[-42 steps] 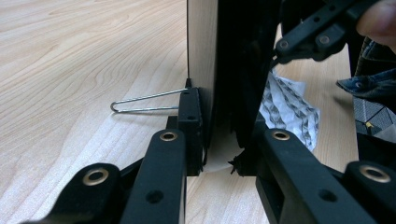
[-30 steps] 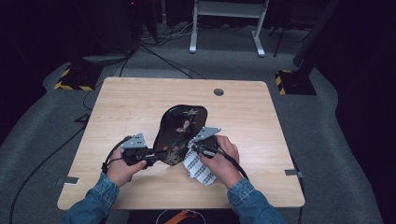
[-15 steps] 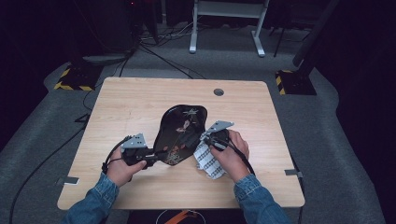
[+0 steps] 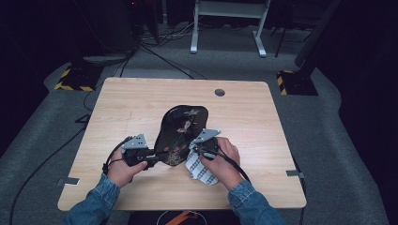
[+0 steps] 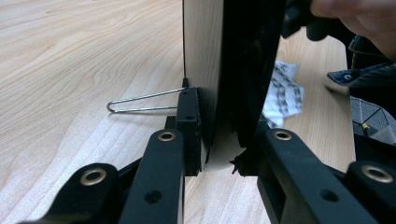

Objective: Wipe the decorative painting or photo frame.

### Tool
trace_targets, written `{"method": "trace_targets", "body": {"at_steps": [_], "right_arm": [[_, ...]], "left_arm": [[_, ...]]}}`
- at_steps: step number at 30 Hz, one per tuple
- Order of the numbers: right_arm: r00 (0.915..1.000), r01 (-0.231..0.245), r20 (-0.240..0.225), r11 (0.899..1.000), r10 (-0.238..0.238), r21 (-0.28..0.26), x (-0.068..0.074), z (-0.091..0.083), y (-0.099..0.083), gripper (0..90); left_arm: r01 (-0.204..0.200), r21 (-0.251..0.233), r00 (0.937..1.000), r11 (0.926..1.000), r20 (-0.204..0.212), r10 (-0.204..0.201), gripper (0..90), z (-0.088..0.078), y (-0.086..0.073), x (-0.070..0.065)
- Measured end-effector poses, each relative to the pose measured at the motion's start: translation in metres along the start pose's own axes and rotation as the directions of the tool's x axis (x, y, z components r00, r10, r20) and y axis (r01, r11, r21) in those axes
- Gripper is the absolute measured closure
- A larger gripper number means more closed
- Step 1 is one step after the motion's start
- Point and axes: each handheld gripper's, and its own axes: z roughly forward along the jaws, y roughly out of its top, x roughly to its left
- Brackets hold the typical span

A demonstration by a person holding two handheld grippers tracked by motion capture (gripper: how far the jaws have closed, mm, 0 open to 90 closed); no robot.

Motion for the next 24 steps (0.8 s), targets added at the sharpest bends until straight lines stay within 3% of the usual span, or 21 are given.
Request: {"method": "trace_targets", "body": {"at_steps": [5, 13, 17, 24], "right_arm": [[0.9987, 0.039, -0.032, 0.999, -0.039, 0.001, 0.016, 0.005, 0.005, 81.4], [0.9952, 0.063, -0.074, 0.998, -0.063, -0.007, 0.029, 0.01, 0.009, 81.5], [0.9956, 0.047, -0.081, 0.999, -0.048, -0.009, 0.026, 0.009, 0.008, 81.6], [0.999, 0.007, -0.044, 1.0, -0.007, -0.001, 0.01, 0.005, 0.002, 81.7]], "left_arm": [[0.0, -0.001, 1.0, 1.0, -0.001, 0.0, 76.5, 0.0, 0.0, 0.0], [-0.002, 0.0, 1.0, 1.0, -0.003, 0.002, 76.8, 0.0, 0.0, 0.0], [-0.002, -0.001, 1.0, 1.0, -0.003, 0.002, 76.8, 0.0, 0.0, 0.0], [-0.005, 0.0, 1.0, 1.0, -0.002, 0.005, 76.7, 0.0, 0.0, 0.001]]}}
